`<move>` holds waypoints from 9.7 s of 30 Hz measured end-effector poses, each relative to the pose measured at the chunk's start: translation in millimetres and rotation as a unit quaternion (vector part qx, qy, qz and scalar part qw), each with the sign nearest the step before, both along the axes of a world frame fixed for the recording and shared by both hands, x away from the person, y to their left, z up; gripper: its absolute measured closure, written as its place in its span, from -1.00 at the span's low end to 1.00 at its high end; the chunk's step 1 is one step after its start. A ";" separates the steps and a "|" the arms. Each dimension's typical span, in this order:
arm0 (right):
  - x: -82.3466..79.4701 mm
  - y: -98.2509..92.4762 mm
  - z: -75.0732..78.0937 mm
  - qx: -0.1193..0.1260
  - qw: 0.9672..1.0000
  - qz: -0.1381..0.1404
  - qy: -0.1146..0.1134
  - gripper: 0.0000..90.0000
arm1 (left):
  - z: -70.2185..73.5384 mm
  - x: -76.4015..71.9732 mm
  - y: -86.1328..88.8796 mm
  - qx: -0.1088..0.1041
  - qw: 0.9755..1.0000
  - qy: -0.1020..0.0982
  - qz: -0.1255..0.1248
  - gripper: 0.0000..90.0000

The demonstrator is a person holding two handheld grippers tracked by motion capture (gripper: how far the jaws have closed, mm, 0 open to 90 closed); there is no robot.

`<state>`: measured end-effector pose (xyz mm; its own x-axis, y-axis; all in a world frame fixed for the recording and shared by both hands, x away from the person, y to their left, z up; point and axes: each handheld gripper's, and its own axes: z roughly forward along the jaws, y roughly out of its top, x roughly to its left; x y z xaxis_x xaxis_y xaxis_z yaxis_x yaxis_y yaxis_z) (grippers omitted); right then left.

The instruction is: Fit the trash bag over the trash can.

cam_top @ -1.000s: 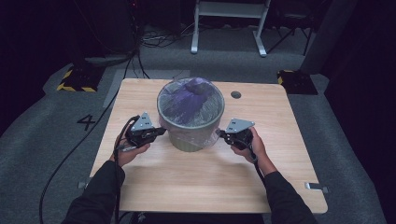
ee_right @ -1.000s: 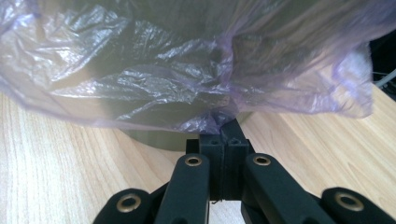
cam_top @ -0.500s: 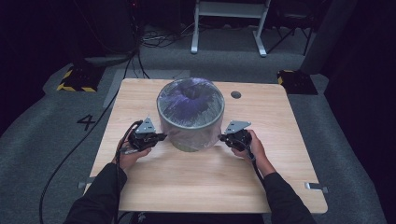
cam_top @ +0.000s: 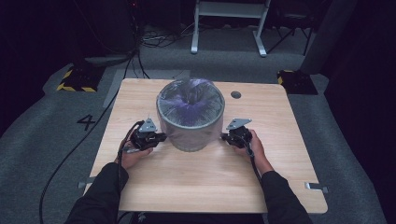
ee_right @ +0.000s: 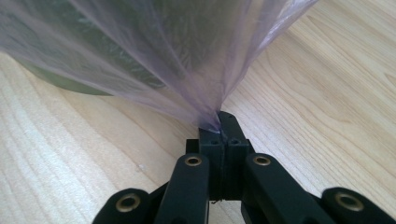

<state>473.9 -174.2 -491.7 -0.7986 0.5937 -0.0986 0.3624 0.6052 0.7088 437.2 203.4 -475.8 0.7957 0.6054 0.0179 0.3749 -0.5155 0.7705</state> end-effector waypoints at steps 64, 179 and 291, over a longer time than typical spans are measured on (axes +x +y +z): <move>-26.5 -25.8 148.8 0.136 0.982 -0.005 -0.130 -0.54 | -28.0 -72.9 19.1 0.026 0.998 0.036 0.037 -0.66; 29.6 77.5 162.5 -0.111 0.994 0.001 -0.004 -0.52 | -28.1 -66.0 10.1 0.030 0.999 0.036 -0.003 -0.68; -51.0 -21.4 146.2 -0.073 0.996 -0.006 -0.052 -0.60 | -28.5 -71.0 12.3 0.027 0.999 0.036 -0.001 -0.68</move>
<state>422.9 -195.6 -345.5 -0.7724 0.5765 -0.2667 0.2988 0.7002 0.6484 366.1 215.6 -504.4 0.7975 0.6033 -0.0065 0.4269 -0.5567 0.7126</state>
